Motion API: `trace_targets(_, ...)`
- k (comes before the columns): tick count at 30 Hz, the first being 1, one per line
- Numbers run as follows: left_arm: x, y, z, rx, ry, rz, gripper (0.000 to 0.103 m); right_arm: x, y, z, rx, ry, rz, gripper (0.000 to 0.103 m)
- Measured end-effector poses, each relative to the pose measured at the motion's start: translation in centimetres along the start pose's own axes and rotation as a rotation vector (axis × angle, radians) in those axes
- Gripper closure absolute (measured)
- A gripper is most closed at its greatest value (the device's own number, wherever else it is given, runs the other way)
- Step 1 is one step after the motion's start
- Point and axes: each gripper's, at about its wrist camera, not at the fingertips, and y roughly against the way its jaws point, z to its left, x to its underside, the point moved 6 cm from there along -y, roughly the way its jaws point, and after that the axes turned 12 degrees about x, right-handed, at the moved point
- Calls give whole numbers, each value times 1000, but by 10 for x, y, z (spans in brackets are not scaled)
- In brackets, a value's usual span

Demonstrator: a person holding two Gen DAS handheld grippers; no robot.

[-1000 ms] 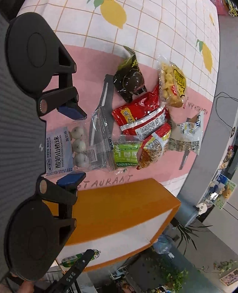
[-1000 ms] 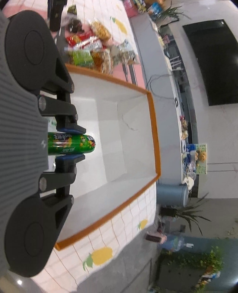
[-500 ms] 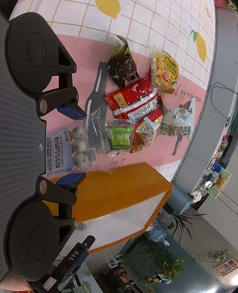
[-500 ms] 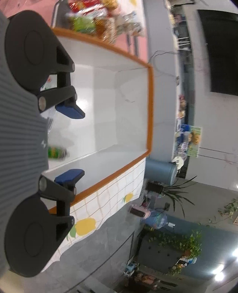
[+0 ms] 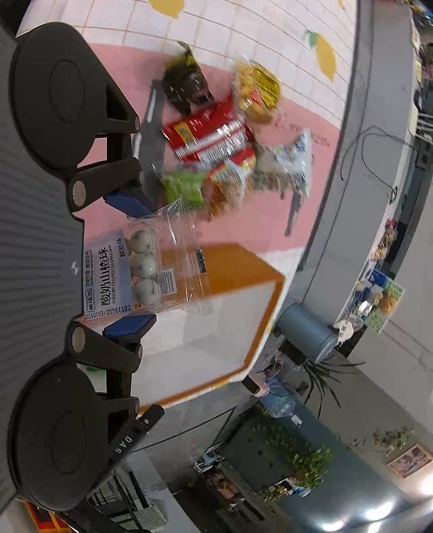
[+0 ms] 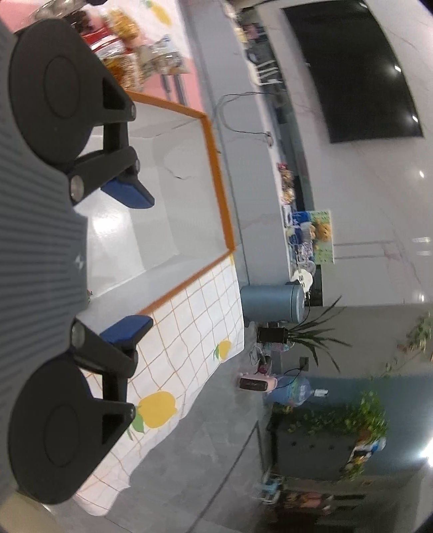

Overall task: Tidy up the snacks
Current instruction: 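Carry the clear packet of white balls into the orange box and release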

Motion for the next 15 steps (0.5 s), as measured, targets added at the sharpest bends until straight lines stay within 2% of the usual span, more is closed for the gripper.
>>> trace_targets(4,-10,-7,-32,14,-35,-3,32,1,1,-14,-12,-68,22,34)
trace_targets(9,-17,-35,-75,19,-101,25,32,-5,9,-32,-43,-118,0,34)
trace_targets(11,-16,-52,-87,10,-119,52,32,-5,10,-41,-47,-155,2,34)
trace_targets(15,-4,-102,-105,3,-149,158,32,-8,9,-60,-46,-217,8,34)
